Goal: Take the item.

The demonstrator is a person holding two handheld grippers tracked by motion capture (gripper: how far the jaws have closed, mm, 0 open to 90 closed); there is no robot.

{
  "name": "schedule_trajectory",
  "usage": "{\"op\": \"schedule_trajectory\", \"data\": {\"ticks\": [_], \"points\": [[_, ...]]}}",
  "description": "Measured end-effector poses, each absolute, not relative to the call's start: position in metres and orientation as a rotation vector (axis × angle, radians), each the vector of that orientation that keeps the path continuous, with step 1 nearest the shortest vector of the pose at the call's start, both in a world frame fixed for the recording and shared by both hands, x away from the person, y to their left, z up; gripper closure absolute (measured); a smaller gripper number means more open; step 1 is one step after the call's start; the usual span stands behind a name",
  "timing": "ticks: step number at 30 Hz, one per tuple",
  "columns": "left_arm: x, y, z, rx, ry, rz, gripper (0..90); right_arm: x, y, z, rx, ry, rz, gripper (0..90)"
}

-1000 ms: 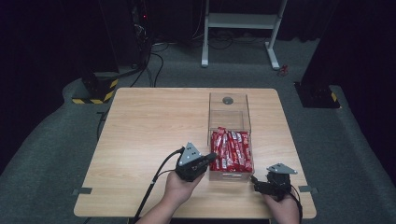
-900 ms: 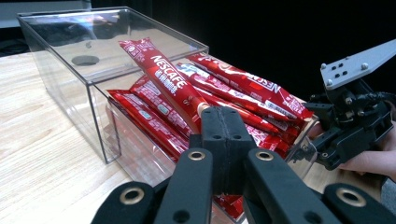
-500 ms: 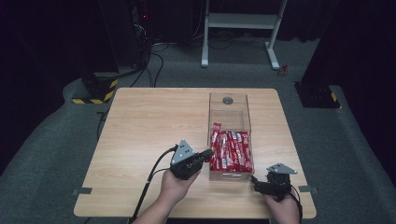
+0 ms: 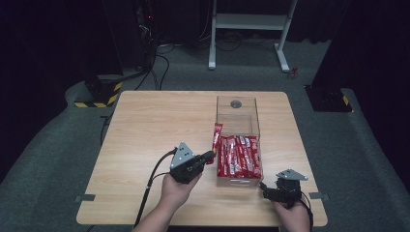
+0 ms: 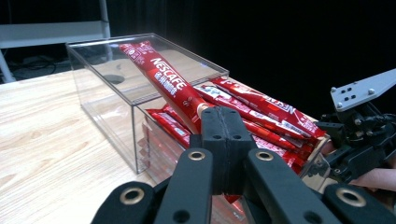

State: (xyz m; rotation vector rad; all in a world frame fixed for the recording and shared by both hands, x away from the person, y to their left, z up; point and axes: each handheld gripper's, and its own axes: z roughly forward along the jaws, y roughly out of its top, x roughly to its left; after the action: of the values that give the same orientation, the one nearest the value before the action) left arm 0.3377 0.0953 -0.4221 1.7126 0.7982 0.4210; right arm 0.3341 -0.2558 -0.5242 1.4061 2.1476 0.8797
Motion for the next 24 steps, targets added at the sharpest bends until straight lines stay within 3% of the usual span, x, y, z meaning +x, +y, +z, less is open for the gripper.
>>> {"op": "schedule_trajectory", "data": {"ticks": [24], "points": [[0.343, 0.14, -0.419, 1.67, 0.871, 0.485, 90.0, 0.334, -0.256, -0.524, 1.406, 2.146, 0.88, 13.3]]}}
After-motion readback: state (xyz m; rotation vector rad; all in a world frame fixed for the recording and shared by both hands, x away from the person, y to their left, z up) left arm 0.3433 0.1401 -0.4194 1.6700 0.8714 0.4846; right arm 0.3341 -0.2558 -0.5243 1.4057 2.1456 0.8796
